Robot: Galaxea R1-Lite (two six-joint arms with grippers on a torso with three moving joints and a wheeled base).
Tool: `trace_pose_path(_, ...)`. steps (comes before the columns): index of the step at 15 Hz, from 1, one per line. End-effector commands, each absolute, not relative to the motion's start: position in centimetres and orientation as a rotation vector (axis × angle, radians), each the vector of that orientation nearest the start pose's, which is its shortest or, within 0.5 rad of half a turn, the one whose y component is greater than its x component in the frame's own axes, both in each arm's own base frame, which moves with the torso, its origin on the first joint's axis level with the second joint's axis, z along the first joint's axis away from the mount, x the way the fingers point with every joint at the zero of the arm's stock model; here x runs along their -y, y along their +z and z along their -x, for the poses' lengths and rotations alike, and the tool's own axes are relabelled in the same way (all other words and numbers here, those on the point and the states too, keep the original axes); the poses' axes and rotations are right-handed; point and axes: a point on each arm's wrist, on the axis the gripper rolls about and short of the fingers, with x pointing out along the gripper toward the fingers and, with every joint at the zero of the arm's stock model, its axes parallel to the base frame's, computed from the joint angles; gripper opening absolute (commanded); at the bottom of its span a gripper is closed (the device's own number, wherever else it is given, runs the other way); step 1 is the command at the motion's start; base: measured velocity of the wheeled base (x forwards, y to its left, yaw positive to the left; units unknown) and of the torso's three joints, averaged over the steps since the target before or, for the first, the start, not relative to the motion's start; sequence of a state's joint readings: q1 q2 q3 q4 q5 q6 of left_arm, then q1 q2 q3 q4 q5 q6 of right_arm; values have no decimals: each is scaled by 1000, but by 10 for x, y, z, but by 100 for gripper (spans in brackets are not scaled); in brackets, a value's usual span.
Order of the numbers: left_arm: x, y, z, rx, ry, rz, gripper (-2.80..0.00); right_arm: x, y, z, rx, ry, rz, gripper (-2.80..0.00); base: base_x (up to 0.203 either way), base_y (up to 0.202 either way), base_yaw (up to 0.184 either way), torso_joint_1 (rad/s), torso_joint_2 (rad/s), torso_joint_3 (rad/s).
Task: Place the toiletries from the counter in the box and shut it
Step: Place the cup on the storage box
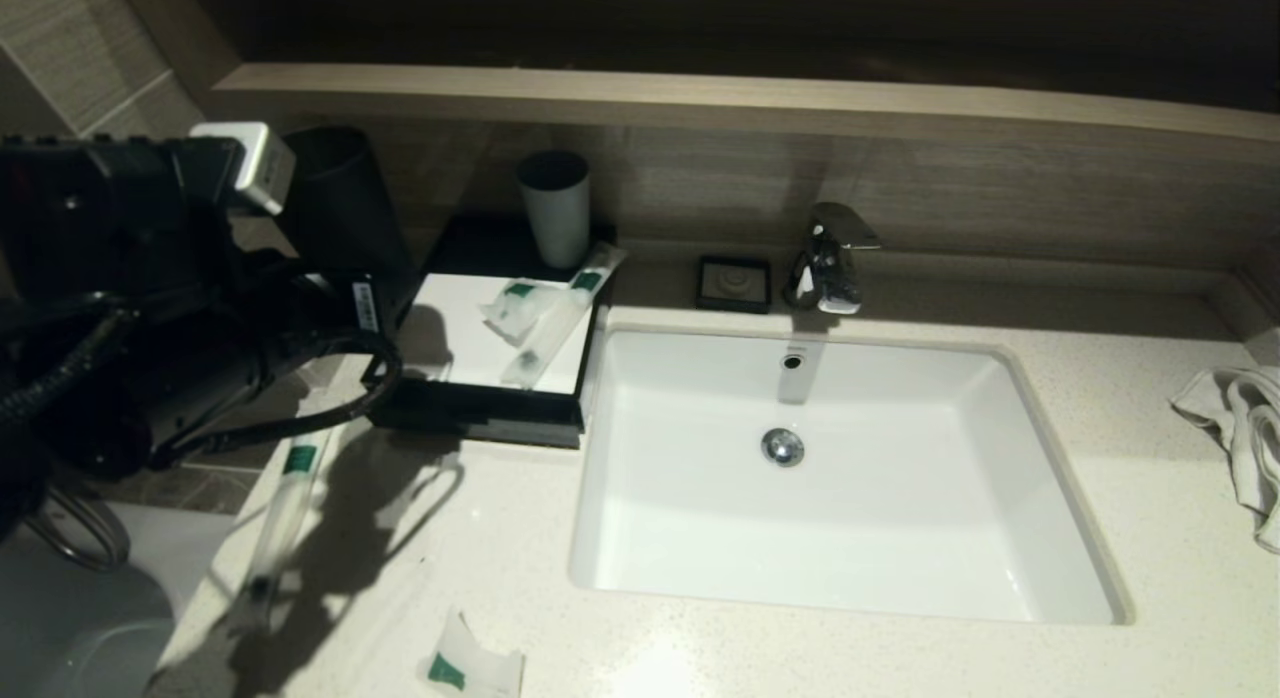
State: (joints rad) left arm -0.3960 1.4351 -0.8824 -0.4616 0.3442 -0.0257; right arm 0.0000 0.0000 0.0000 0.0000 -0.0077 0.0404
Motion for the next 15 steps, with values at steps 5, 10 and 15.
trace_pose_path(5, 93, 230, -243, -117, -48, -8, -280, 0, 75, 23, 0, -8, -40, -280, 0, 0, 0, 0, 0, 0)
trace_pose_path(10, 104, 216, -268, -109, -45, -4, -280, 0, 75, 23, 0, -9, -41, -280, 0, 0, 0, 0, 0, 0)
trace_pose_path(15, 115, 205, -296, -76, -43, 9, -280, 0, 75, 23, 0, -8, -41, -280, 0, 0, 0, 0, 0, 0)
